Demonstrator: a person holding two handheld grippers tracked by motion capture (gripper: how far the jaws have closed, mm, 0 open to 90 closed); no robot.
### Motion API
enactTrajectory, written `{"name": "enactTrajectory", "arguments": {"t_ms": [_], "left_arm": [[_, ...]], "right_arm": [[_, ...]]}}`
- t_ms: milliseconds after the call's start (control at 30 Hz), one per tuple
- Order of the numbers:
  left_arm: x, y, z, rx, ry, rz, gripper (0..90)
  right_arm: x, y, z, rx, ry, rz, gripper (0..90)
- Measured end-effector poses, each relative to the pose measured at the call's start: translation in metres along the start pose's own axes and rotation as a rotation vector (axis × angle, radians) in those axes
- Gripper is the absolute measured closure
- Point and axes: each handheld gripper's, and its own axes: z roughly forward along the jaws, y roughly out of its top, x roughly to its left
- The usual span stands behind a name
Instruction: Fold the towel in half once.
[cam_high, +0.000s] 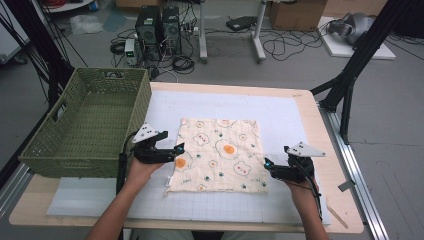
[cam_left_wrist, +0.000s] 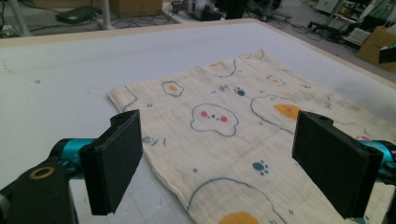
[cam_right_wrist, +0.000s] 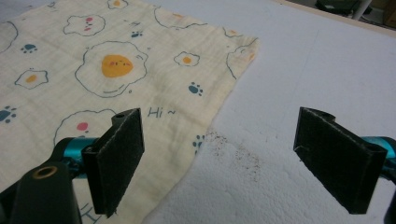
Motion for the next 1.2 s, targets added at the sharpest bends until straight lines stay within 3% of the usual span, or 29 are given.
{"name": "enactTrajectory", "arguments": {"t_ms": [300, 367, 500, 567, 633, 767, 900, 1200], "left_arm": [[0.009, 0.014, 0.023, 0.043, 0.028, -0.020, 21.3], [0.012, 0.017, 0.028, 0.049, 0.061, -0.017, 23.9], [0.015, 0.024, 0.040, 0.083, 0.041, -0.028, 24.5], [0.018, 0.027, 0.045, 0.086, 0.033, -0.023, 24.5], [0.021, 0.028, 0.050, 0.062, 0.057, -0.028, 26.7], [0.028, 0.031, 0.061, 0.072, 0.087, -0.047, 28.7], [0.032, 0.035, 0.071, 0.091, 0.087, -0.062, 29.3], [0.041, 0.038, 0.098, 0.177, 0.155, -0.024, 33.1]], "right_arm": [[-0.003, 0.000, 0.001, -0.003, 0.006, 0.002, 15.5], [-0.003, 0.000, 0.001, -0.003, 0.008, -0.001, 15.5], [-0.003, 0.000, 0.002, 0.001, 0.013, -0.002, 15.5], [-0.003, 0.000, 0.003, 0.000, 0.017, -0.001, 15.5], [-0.003, 0.000, 0.003, 0.000, 0.019, 0.001, 15.5], [-0.005, -0.001, 0.003, -0.001, 0.021, 0.003, 15.4], [-0.007, -0.001, 0.004, 0.000, 0.021, 0.008, 15.5], [-0.012, -0.003, 0.003, -0.001, 0.024, 0.020, 15.5]]}}
